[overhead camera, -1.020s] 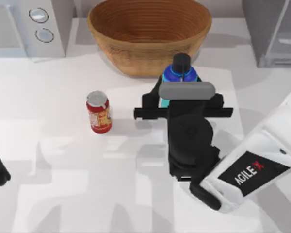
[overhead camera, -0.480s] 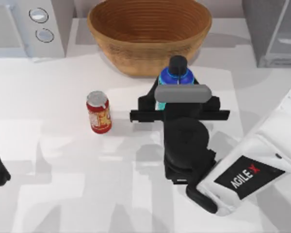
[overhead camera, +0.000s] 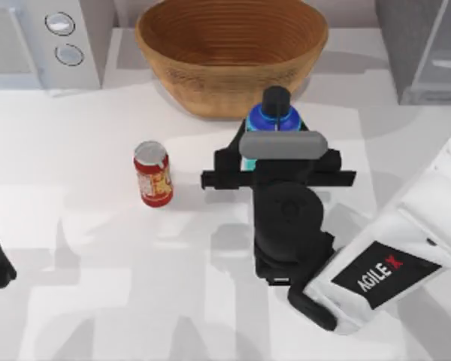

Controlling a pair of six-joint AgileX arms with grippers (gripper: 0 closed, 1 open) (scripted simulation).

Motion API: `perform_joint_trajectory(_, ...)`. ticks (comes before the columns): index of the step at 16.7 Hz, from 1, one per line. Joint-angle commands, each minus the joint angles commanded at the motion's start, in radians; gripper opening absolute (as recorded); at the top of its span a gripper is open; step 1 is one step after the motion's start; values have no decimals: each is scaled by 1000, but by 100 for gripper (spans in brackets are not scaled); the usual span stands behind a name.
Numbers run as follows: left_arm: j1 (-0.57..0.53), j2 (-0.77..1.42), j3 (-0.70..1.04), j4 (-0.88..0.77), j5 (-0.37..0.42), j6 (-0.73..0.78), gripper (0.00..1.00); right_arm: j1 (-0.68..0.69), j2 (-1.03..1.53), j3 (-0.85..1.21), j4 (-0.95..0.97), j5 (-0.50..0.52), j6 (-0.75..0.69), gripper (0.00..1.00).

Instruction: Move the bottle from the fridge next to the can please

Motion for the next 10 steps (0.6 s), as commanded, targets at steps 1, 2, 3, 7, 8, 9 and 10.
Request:
perform_joint_trajectory(1, 0, 0, 0, 0, 0, 0, 100, 0, 0, 0, 0, 0, 0, 45)
perform_joint_trajectory(2, 0, 0, 0, 0, 0, 0, 100, 0, 0, 0, 0, 0, 0, 53)
perform_joint_trajectory(3, 0, 0, 0, 0, 0, 0, 100, 0, 0, 0, 0, 0, 0, 60)
perform_joint_trajectory(7, 0, 0, 0, 0, 0, 0, 100, 0, 0, 0, 0, 0, 0, 90)
perform_joint_trajectory(8, 0, 0, 0, 0, 0, 0, 100, 0, 0, 0, 0, 0, 0, 98)
perform_joint_trajectory(9, 0, 0, 0, 0, 0, 0, 100, 0, 0, 0, 0, 0, 0, 100)
perform_joint_trajectory(10, 0, 0, 0, 0, 0, 0, 100, 0, 0, 0, 0, 0, 0, 100)
